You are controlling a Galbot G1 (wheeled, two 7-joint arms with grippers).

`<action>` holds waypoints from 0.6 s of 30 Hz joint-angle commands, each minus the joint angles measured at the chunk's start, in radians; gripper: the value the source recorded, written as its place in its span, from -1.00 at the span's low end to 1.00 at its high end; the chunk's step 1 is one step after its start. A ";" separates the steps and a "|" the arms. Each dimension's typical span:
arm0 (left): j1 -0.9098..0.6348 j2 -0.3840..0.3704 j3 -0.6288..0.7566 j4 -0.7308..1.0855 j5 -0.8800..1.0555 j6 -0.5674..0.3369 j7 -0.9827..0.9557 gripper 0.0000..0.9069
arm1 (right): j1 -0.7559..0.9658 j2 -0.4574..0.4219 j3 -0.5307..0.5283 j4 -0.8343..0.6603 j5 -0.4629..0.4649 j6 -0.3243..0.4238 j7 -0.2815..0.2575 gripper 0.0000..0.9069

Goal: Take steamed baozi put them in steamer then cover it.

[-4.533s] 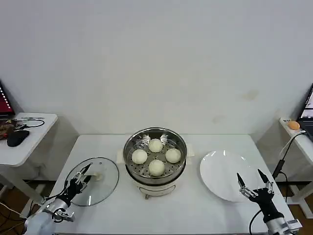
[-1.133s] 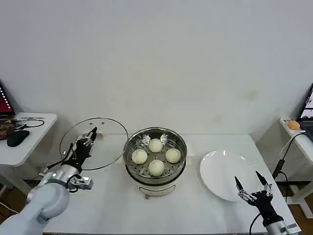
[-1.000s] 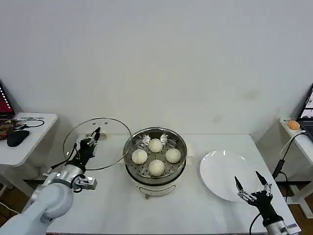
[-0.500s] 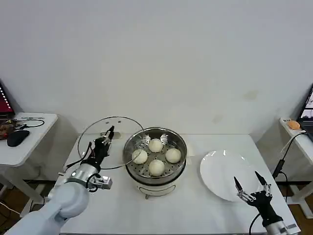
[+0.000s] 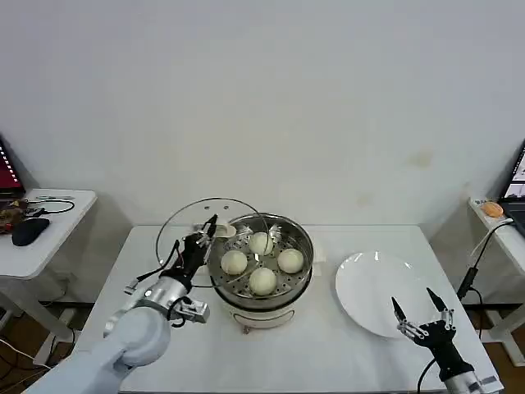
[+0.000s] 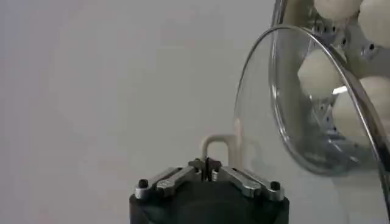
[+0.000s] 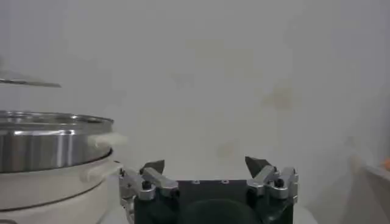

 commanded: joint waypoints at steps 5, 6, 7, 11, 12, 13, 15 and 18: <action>-0.082 -0.028 0.127 0.031 0.016 0.021 -0.002 -1.00 | 0.000 0.001 -0.001 0.001 -0.002 0.000 -0.001 1.00; -0.091 -0.031 0.136 0.035 0.016 0.023 -0.002 -1.00 | 0.000 0.002 -0.001 0.002 -0.002 0.000 0.000 1.00; -0.097 -0.032 0.140 0.038 0.015 0.023 -0.002 -1.00 | 0.000 0.002 -0.001 0.003 -0.002 -0.001 -0.001 1.00; -0.116 -0.047 0.161 0.047 0.013 0.024 0.002 -1.00 | -0.004 0.002 0.001 0.003 -0.004 0.001 -0.001 1.00; -0.120 -0.051 0.165 0.048 0.014 0.026 0.002 -1.00 | -0.004 0.002 0.001 0.002 -0.004 0.002 -0.001 1.00; -0.122 -0.054 0.166 0.049 0.014 0.027 0.002 -1.00 | -0.004 0.003 0.002 0.002 -0.003 0.002 -0.001 1.00; -0.129 -0.066 0.173 0.054 0.015 0.028 0.003 -1.00 | -0.005 0.004 0.003 0.003 -0.004 0.002 -0.001 1.00; -0.137 -0.077 0.182 0.061 0.017 0.028 0.002 -1.00 | -0.006 0.006 0.003 0.003 -0.005 0.002 -0.002 1.00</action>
